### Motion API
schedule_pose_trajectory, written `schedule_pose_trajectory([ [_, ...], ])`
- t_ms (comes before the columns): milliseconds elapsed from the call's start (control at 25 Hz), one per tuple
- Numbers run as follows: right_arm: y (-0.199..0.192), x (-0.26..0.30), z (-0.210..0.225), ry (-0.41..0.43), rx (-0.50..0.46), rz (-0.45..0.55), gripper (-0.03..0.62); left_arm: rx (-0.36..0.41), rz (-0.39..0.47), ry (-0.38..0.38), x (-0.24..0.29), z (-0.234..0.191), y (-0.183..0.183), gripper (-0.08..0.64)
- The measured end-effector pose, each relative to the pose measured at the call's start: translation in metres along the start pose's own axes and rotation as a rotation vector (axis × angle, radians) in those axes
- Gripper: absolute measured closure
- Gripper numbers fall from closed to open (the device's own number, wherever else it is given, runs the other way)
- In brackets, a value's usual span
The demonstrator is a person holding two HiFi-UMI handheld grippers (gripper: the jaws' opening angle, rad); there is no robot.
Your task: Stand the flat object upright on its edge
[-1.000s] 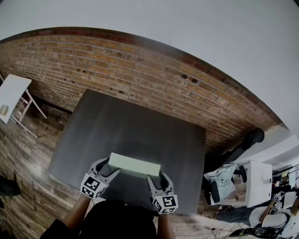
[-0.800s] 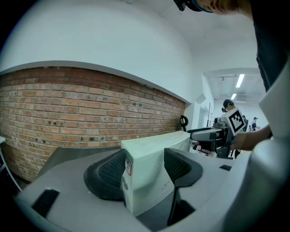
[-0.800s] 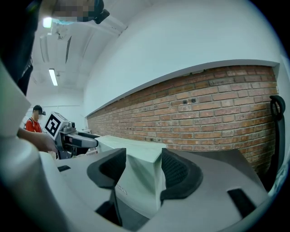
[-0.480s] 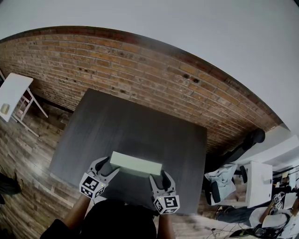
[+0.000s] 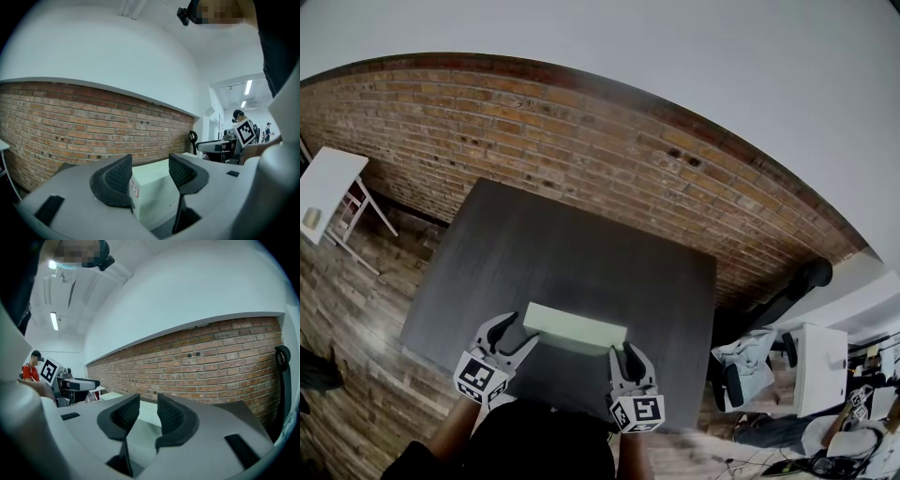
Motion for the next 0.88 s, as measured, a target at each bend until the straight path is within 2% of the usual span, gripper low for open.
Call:
schedule_pose_trajectory([
  [120,0.001,0.0,-0.004,-0.011,0.012,-0.001,0.5,0.004,0.002,-0.004,0.001,0.007,0.003,0.333],
  [280,0.005,-0.002,-0.014,-0.016,0.024,0.009,0.512,0.007,0.019,-0.008,0.001,0.018,0.006,0.403],
  [520,0.01,-0.004,-0.029,-0.021,0.013,0.019,0.544,0.007,0.043,0.043,0.002,0.031,0.01,0.484],
  [880,0.005,-0.01,-0.038,-0.039,0.027,0.027,0.56,0.043,0.031,0.04,0.008,0.06,0.0,0.505],
])
Point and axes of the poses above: the fingertips, and each gripper's own axes: x forward along the fingers, z to its right, y out of its top, the point moved 4 cm from there along -x, backward along the fingers, and after that the axes turned 3 degrees about -x, right-handed, at the moved point
